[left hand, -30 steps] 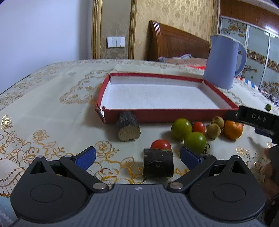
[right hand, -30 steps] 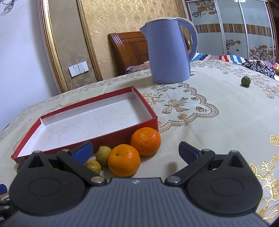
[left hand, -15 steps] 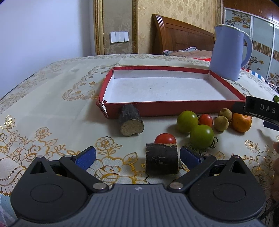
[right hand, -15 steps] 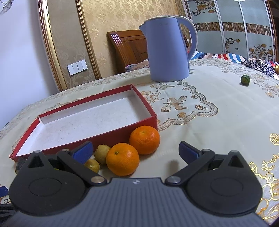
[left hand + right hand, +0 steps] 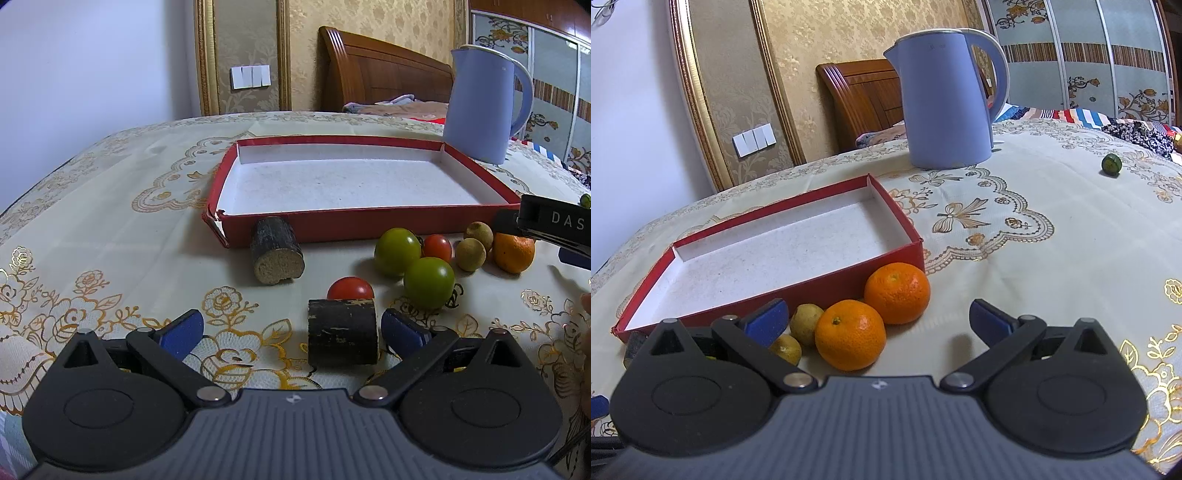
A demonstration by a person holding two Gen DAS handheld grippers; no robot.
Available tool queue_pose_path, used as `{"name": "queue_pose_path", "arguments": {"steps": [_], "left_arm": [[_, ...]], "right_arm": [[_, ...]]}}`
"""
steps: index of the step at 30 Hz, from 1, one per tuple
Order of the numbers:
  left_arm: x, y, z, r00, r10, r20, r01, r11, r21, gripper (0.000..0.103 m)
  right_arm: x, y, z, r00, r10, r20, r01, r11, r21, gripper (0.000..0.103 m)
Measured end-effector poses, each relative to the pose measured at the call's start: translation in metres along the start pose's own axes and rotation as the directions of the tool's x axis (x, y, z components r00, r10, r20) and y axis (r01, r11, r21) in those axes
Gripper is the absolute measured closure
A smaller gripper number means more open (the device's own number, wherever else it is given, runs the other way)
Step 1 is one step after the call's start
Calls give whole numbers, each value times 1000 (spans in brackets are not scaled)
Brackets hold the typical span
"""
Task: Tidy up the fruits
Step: 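Move the left tool toward the small dark block beside the box, then close the left gripper on the small dark block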
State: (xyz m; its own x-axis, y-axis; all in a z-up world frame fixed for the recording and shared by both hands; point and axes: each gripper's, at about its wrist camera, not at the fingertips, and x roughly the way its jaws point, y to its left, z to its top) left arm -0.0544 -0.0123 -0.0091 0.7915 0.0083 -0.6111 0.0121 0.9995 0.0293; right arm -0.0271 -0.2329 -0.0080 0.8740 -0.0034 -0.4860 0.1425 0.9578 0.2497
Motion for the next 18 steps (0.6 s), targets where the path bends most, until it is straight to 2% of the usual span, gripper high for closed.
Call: {"name": "queue_pose_path", "arguments": {"steps": [12,18], "left_arm": [[-1,1,-2,1000,-15,5,15,1000,11,0],[-7,6,-4,999,-45,17,45,999,6,0]], "right_arm": [[1,-1,0,1000,2,-9,-2,1000,6,0],[1,-2,0,1000,2,-9,-2,1000,11,0]]}}
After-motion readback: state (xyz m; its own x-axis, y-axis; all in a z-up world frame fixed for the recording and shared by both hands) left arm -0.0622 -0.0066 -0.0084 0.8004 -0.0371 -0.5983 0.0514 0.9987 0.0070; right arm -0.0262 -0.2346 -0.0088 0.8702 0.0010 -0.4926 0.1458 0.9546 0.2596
